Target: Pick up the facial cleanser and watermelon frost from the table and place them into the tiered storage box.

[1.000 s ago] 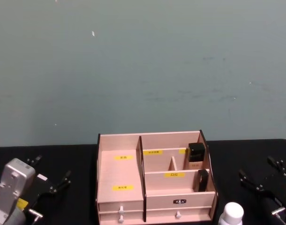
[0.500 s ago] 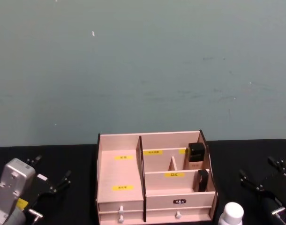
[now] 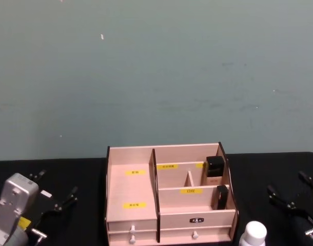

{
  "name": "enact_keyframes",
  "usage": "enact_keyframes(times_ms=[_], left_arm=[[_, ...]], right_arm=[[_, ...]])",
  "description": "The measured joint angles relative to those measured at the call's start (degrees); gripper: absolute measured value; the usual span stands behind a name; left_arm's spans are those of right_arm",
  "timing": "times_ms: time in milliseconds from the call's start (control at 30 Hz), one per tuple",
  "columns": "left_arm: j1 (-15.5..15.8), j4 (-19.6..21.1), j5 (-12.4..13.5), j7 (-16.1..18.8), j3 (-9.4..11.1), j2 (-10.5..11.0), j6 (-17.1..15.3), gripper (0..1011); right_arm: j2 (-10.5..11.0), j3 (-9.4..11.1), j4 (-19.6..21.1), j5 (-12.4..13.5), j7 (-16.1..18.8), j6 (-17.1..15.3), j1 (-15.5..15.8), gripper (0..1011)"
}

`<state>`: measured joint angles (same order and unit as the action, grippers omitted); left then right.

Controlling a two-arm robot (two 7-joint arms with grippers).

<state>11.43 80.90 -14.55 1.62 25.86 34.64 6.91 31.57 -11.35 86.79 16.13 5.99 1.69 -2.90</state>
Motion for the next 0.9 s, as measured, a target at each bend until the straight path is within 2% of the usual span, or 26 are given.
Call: enact_keyframes(times_ms=[233, 367, 500, 800, 900], left_arm=[[0.00, 0.00, 0.00, 0.00, 0.00, 0.00, 0.00, 1001], [0.00, 0.00, 0.00, 0.00, 0.00, 0.00, 0.00, 1001], [0.00, 0.00, 0.00, 0.00, 0.00, 0.00, 0.00, 1001], [0.00, 0.00, 0.00, 0.00, 0.00, 0.00, 0.00, 1001], [0.00, 0.00, 0.00, 0.00, 0.00, 0.00, 0.00, 1001]], right_arm=[[1.11, 3.15, 3.36, 3.03, 2.64, -2.49, 3.12, 1002], [2.24, 5.61, 5.65, 5.77, 5.27, -4.58, 5.85, 1002], [3.46, 7.37, 7.23, 7.35, 7.76, -5.61, 8.03, 1002], [6.39, 10.69, 10.69, 9.27, 13.96, -5.74, 12.59, 1002], [7.53, 11.59, 11.50, 9.79, 16.65, -4.82, 14.18, 1002]])
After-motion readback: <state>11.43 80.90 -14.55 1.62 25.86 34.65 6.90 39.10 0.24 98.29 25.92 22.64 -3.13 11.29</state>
